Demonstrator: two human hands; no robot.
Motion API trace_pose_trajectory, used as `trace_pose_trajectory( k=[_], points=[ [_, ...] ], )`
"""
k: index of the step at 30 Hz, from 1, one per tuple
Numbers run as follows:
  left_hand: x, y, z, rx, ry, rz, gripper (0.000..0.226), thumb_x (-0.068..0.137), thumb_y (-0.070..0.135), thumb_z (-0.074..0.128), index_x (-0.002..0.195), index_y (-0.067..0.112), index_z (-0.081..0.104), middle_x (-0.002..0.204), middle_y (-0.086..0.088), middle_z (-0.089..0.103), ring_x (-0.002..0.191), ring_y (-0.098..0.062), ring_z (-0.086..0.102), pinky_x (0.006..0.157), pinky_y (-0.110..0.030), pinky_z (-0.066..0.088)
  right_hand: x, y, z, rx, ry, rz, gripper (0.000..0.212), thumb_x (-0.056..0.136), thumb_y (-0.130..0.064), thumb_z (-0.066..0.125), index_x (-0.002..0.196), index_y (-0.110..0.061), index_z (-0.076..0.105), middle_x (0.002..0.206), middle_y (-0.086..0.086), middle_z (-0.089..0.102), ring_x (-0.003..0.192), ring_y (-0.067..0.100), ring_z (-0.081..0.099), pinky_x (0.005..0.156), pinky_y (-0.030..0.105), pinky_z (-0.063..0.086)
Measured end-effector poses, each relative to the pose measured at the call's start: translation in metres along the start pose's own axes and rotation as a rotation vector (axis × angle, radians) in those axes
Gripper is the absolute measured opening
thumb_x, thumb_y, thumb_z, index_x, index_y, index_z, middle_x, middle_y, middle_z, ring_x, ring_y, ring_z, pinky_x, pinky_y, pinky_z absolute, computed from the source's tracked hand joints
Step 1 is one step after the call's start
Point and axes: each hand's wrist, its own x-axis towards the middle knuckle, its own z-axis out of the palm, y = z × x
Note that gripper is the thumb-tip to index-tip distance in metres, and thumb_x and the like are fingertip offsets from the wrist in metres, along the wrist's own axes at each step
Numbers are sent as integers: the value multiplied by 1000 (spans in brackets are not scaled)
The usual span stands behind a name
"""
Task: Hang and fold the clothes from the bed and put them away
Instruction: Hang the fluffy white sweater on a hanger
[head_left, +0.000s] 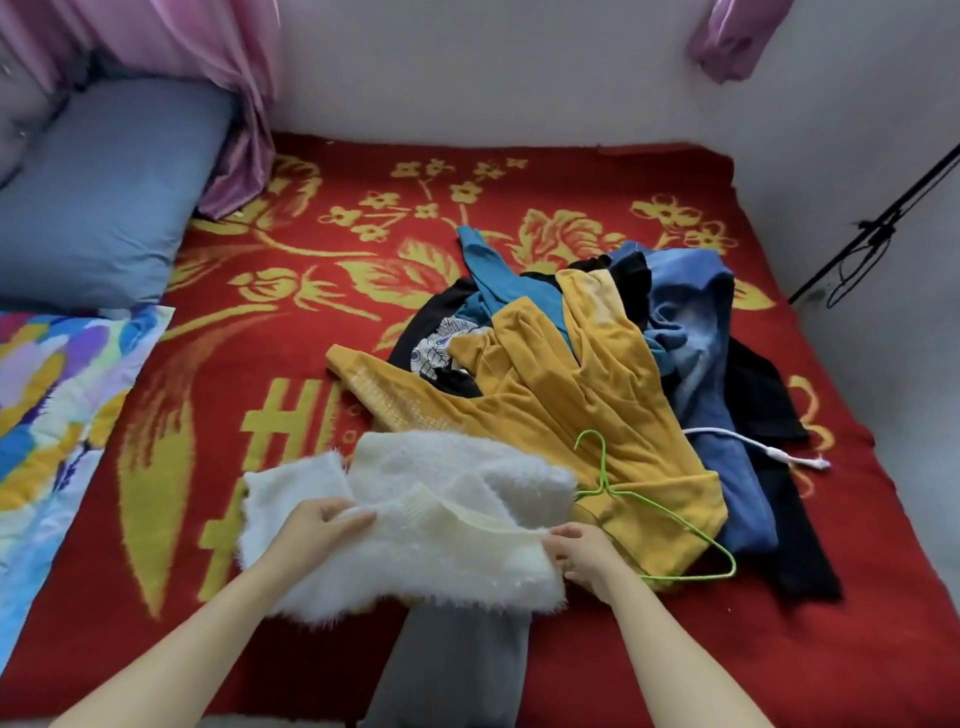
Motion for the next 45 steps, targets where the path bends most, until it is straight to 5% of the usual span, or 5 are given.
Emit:
trace_pose_trajectory(
  k=[6, 20, 29, 41, 45],
  points=[
    [8, 17, 8, -29, 82, -65, 28, 87, 17, 66, 58, 18, 69, 54, 14, 64, 53, 7, 56, 51, -4, 39, 63, 5, -54, -71, 310, -10, 20, 88, -8, 57, 105, 0, 64, 96, 13, 62, 78, 23, 52, 62, 28, 39],
    [3, 14, 28, 23, 112, -159, 12, 85, 17, 68, 76, 23, 74, 77, 21, 71, 72, 14, 62, 61, 2, 41, 136, 7, -83, -750, 231, 41, 62, 93, -41, 50, 144, -11, 31, 148, 12, 31, 136, 31, 27, 107, 43, 28],
    [3, 17, 32, 27, 122, -152, 12, 84, 16, 68, 77, 24, 74, 75, 24, 70, 72, 15, 61, 61, 3, 40, 130, 14, -87, -567, 96, 56, 25, 90, -39, 54, 99, -18, 64, 113, 9, 64, 109, 31, 55, 101, 43, 37],
    [-4, 31, 17, -40, 189, 6, 11, 89, 10, 62, 88, 13, 72, 79, 11, 68, 76, -1, 56, 62, 1, 40, 10, -73, -122, -1088, 1083, -828, 25, 84, -15, 64, 65, 0, 59, 60, 15, 57, 57, 31, 55, 66, 42, 44],
    [-6, 39, 9, -112, 183, 63, 20, 91, 8, 57, 104, -2, 68, 97, -9, 66, 89, -17, 55, 72, -12, 44, -44, -106, -126, -780, 1086, -970, 41, 91, -27, 51, 60, 0, 57, 50, 11, 51, 48, 30, 51, 64, 38, 40]
  ],
)
